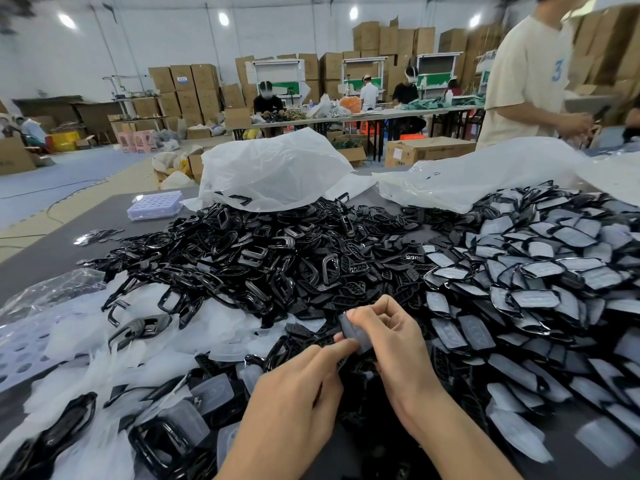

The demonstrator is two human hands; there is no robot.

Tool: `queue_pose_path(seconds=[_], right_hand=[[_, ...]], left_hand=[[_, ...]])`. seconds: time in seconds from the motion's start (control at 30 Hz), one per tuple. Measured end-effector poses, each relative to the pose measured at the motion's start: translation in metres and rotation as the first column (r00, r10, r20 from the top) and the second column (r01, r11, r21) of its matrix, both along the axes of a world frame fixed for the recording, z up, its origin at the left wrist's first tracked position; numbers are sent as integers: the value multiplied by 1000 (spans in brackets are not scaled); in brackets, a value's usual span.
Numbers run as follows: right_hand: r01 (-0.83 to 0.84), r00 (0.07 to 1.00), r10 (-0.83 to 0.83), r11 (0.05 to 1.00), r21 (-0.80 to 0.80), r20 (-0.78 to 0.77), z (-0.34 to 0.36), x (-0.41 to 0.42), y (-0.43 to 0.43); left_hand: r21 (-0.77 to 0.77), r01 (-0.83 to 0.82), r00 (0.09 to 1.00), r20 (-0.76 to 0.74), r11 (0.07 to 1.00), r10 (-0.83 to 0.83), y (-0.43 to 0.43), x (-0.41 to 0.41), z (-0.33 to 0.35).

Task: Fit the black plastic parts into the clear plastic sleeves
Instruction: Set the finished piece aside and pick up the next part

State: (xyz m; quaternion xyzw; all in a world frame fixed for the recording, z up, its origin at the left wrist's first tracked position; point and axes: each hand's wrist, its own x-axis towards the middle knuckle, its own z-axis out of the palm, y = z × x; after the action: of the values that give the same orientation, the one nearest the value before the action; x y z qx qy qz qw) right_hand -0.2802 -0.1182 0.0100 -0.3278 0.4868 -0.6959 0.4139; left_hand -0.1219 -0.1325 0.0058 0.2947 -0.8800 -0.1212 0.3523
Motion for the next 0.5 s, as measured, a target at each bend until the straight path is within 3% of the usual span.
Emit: queue_pose_path(seconds=[0.17, 0.33, 0.5], right_hand=[[-31, 999, 30, 999, 14, 37, 2, 1, 1], [-195, 980, 194, 981, -22, -55, 2, 8, 5], [-271, 954, 269, 962, -1, -137, 0, 14, 4]], left_hand=[[-16, 17, 992, -124, 1000, -18, 2, -5, -2], [331, -24, 892, -419, 943, 170, -7, -3, -3], [456, 36, 889, -421, 889, 180, -13, -3, -5]])
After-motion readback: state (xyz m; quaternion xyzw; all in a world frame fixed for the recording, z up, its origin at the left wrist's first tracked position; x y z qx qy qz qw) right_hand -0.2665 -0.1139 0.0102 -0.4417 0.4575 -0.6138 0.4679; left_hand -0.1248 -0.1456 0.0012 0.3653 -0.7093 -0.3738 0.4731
